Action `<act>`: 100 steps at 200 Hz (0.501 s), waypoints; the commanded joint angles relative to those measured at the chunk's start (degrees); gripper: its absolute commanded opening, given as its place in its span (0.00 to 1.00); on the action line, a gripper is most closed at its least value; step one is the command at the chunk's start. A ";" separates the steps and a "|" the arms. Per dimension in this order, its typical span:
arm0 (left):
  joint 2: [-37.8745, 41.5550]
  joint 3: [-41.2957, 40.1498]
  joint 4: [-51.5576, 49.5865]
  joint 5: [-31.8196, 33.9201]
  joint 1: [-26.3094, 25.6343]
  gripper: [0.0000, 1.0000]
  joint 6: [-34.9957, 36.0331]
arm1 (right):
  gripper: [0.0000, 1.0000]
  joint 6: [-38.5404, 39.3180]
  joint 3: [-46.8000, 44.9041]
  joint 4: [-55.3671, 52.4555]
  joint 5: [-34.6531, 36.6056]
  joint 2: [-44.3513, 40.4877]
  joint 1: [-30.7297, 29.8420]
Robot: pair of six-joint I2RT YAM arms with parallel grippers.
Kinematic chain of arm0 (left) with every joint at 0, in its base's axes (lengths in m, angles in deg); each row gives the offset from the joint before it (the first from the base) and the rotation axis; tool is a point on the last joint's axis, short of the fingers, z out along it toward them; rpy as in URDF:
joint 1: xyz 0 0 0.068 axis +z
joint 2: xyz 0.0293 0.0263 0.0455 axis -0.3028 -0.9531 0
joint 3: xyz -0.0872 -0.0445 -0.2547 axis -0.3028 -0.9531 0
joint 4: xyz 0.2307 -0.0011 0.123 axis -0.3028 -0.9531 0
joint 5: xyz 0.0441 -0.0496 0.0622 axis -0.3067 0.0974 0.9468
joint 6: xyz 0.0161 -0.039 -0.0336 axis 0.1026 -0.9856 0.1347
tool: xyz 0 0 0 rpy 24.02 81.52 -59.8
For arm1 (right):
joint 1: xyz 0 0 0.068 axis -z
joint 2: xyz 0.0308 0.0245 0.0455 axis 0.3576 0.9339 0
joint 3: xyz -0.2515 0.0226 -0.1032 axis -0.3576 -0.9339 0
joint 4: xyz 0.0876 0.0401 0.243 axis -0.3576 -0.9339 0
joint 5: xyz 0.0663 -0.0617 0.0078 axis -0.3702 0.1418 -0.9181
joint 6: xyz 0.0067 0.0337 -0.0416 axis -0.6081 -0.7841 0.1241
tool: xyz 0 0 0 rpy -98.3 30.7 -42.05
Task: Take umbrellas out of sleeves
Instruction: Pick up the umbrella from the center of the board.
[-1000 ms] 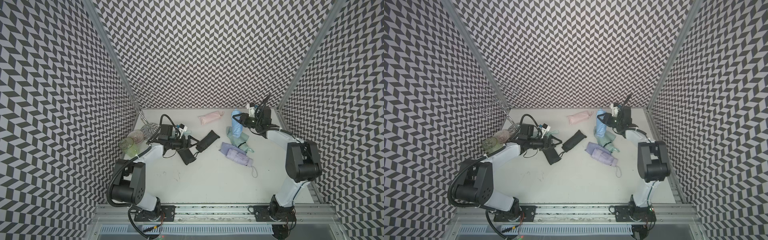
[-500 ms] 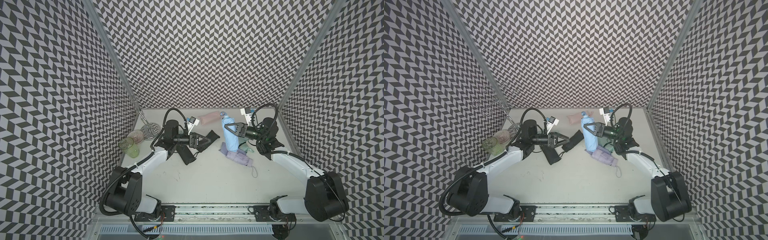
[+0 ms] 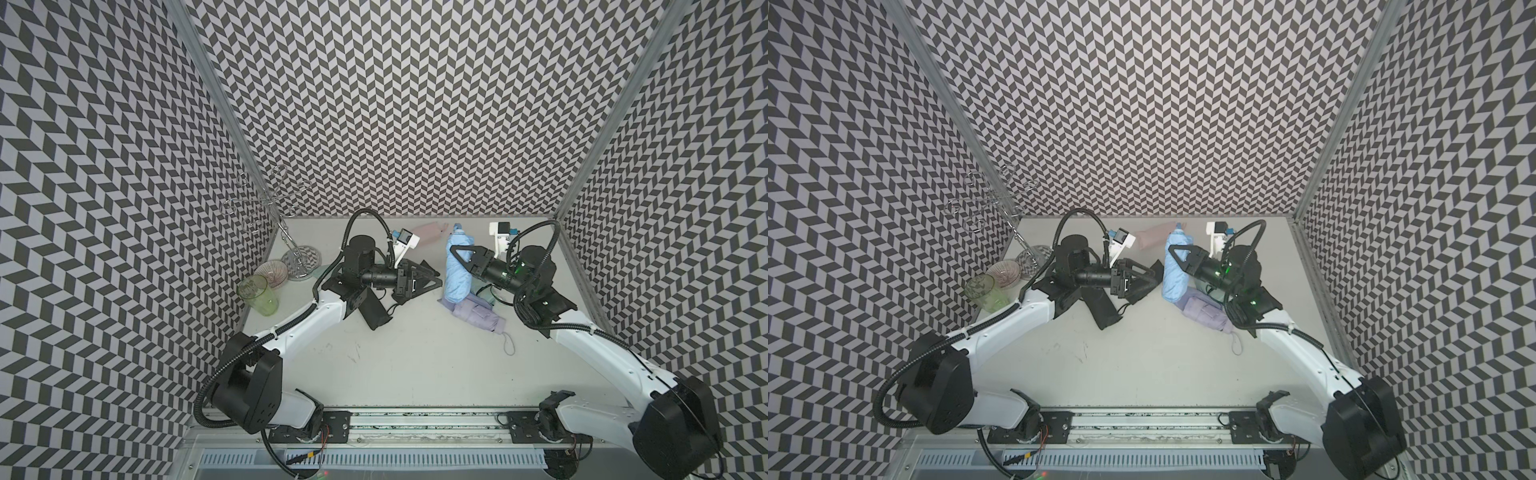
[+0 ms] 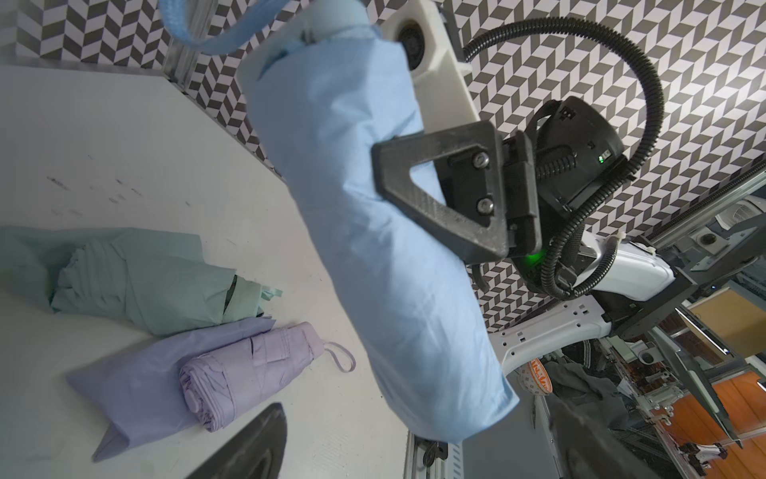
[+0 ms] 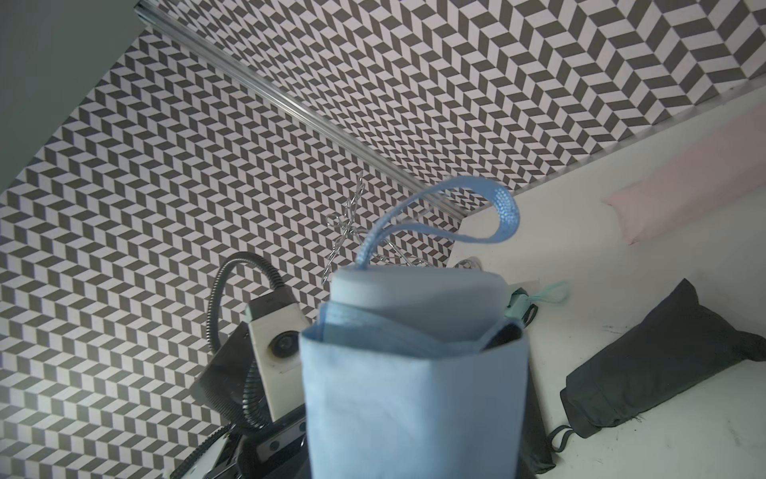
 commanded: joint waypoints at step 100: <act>-7.92 8.67 -6.57 0.26 -5.26 1.00 4.36 | 0.32 -0.32 2.37 3.29 2.79 -0.82 -1.89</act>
